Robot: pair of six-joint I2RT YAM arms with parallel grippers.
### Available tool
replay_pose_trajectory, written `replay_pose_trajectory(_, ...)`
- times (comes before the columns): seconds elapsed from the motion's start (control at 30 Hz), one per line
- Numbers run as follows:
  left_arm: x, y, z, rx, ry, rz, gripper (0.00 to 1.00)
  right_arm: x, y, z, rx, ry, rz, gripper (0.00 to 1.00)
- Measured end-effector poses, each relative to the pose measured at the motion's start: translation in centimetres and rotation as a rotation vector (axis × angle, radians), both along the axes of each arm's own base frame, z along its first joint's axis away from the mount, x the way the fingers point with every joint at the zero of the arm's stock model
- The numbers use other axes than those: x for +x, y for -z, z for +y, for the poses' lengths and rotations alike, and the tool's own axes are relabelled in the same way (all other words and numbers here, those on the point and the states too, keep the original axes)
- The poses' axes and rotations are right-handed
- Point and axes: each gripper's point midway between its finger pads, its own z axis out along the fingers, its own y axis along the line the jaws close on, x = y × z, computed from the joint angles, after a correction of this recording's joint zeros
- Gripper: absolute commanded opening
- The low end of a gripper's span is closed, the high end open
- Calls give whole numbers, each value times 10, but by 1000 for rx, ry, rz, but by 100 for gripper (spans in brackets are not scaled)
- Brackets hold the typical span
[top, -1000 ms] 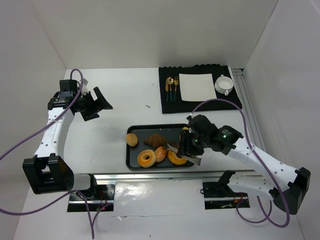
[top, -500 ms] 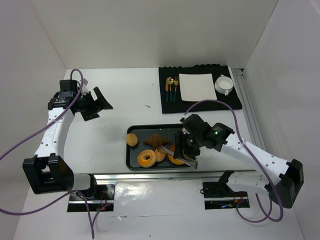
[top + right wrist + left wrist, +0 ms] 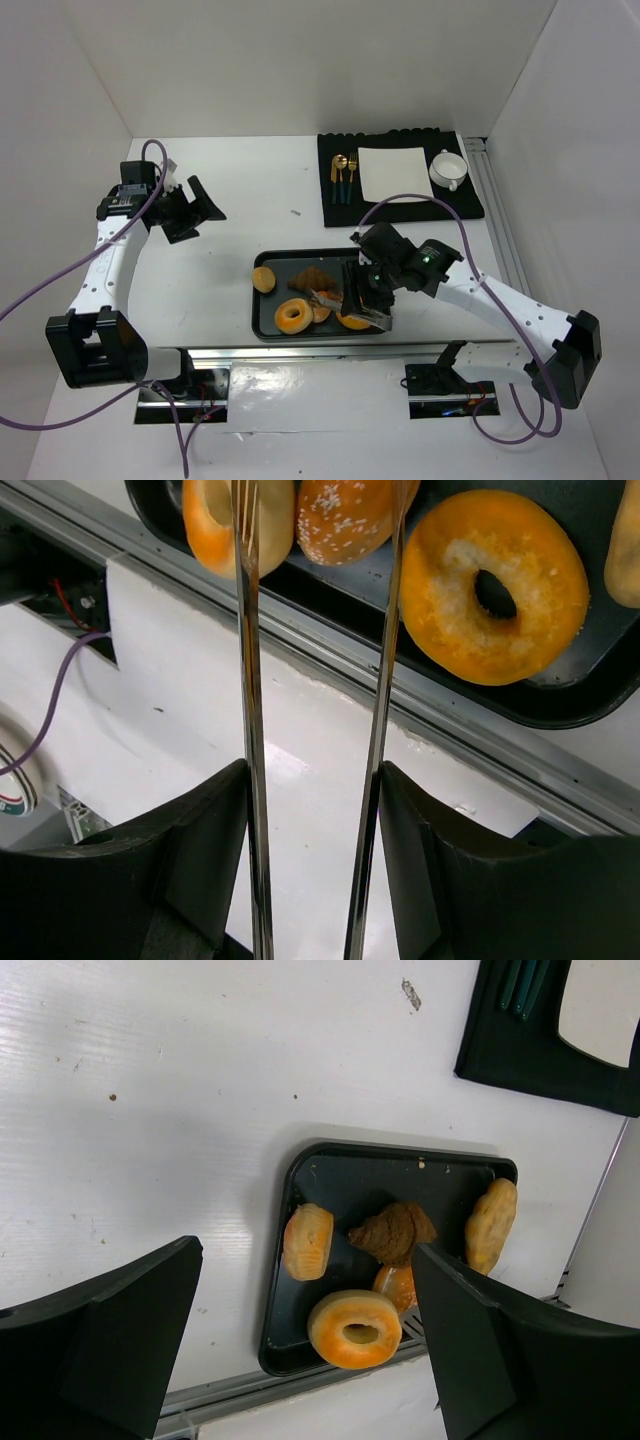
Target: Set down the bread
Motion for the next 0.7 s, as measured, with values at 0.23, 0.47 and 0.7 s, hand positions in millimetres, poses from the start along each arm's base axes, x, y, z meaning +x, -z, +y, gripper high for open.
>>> replay_pose_trajectory(0.23, 0, 1, 0, -1, 0, 1, 100, 2, 12, -3, -60, 0, 9, 60)
replay_pose_trajectory(0.47, -1, 3, 0, -2, 1, 7, 100, 6, 7, -6, -77, -1, -21, 60)
replay_pose_trajectory(0.7, -1, 3, -1, -4, 2, 7, 100, 3, 10, -3, -78, -50, -1, 59)
